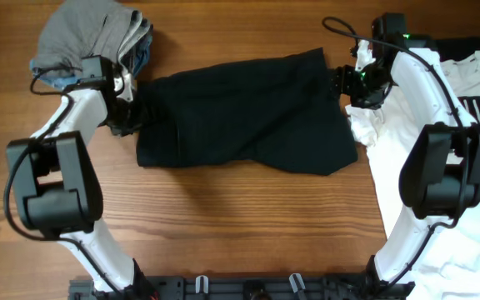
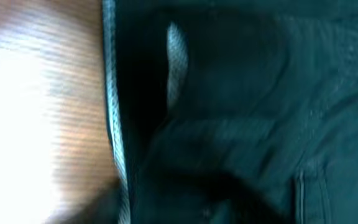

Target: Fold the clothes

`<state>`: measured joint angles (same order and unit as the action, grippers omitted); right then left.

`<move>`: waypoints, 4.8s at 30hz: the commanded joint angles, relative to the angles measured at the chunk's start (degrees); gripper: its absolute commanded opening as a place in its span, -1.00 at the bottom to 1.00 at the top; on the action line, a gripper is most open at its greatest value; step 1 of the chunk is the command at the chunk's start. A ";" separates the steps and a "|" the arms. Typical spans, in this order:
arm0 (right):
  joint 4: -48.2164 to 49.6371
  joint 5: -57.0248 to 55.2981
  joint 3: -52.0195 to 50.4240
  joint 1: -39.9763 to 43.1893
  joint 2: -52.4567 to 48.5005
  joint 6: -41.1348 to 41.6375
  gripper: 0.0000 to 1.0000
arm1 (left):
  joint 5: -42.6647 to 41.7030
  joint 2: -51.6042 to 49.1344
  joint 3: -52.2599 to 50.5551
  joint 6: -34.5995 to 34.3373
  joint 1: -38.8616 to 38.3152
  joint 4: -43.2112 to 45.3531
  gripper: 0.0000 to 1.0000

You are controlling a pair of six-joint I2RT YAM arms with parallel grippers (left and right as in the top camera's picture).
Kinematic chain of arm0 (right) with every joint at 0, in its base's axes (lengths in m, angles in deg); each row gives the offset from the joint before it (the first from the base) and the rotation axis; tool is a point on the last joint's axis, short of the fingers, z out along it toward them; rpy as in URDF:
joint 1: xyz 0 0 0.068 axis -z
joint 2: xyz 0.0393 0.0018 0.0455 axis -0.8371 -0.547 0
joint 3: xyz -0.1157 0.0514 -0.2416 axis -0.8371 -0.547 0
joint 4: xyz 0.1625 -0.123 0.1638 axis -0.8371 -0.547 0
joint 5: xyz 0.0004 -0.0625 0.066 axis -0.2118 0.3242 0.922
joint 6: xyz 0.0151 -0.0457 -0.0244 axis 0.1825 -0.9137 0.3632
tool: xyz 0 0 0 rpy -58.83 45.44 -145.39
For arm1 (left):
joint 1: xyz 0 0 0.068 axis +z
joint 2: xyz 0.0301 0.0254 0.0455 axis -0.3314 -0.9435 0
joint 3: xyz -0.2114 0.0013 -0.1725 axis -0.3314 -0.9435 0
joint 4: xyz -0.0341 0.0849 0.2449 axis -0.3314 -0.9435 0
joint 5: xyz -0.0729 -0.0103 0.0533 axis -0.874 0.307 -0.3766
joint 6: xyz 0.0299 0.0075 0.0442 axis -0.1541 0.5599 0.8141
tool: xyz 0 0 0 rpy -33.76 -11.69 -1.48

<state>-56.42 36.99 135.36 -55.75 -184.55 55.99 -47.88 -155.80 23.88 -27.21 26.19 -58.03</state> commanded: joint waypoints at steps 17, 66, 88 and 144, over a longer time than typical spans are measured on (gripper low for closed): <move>8.28 3.06 -14.51 -7.89 0.52 3.93 -0.19 | -7.04 4.00 35.41 1.81 -5.77 -36.33 -0.92; 4.83 12.28 -17.70 -6.19 6.71 7.43 0.55 | -1.11 -0.42 32.83 5.79 -25.51 -31.58 0.59; 35.23 42.60 -23.23 -10.62 25.73 14.53 -0.91 | 12.81 -0.61 32.83 8.00 -23.61 -33.24 0.70; 23.04 -1.55 -33.33 -12.92 21.24 15.87 -0.76 | -14.38 -3.96 7.54 -8.09 -11.74 6.38 -0.66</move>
<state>-35.28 43.35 101.50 -68.37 -160.66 72.20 -57.28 -159.36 25.41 -45.30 13.64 -46.18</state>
